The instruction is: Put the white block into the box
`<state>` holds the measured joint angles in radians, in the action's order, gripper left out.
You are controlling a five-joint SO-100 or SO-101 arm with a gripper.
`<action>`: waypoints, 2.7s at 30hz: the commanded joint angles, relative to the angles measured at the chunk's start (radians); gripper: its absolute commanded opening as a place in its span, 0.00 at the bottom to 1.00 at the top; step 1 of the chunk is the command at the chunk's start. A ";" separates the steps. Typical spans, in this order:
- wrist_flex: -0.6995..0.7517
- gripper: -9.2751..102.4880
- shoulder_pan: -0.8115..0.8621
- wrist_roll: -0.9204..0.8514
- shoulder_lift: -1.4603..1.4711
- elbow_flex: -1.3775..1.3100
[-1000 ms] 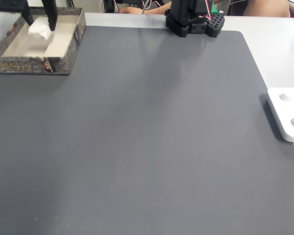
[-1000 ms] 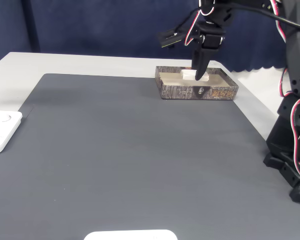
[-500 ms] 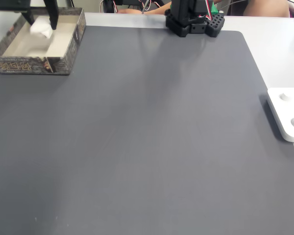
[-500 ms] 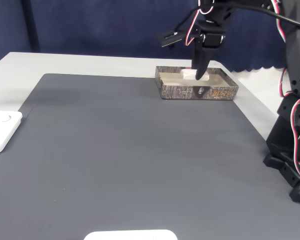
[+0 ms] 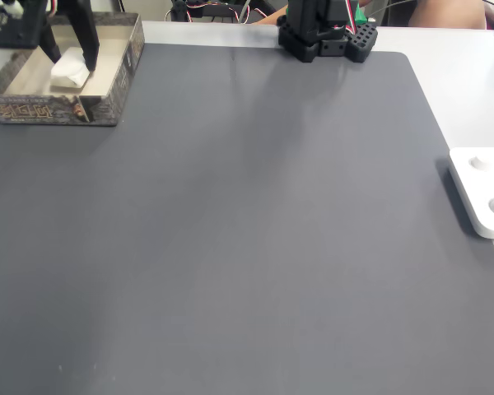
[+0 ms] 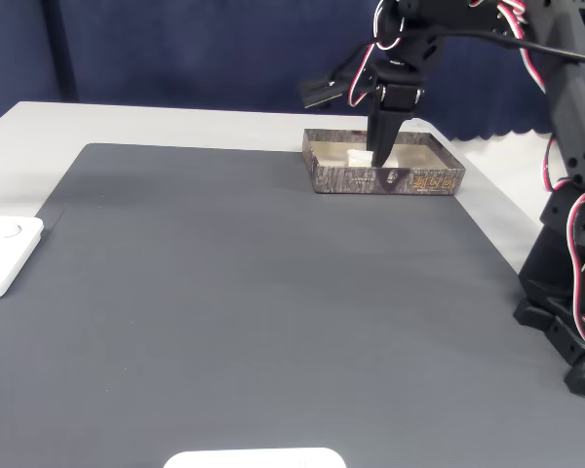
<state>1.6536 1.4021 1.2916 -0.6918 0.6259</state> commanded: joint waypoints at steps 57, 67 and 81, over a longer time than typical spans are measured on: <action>-0.032 0.33 -0.049 -0.124 -0.488 0.244; -0.044 0.31 -0.129 -0.250 -0.891 0.626; -0.121 0.27 -0.449 -0.778 -1.433 1.158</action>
<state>1.5616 1.0569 0.6703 -1.9727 1.6966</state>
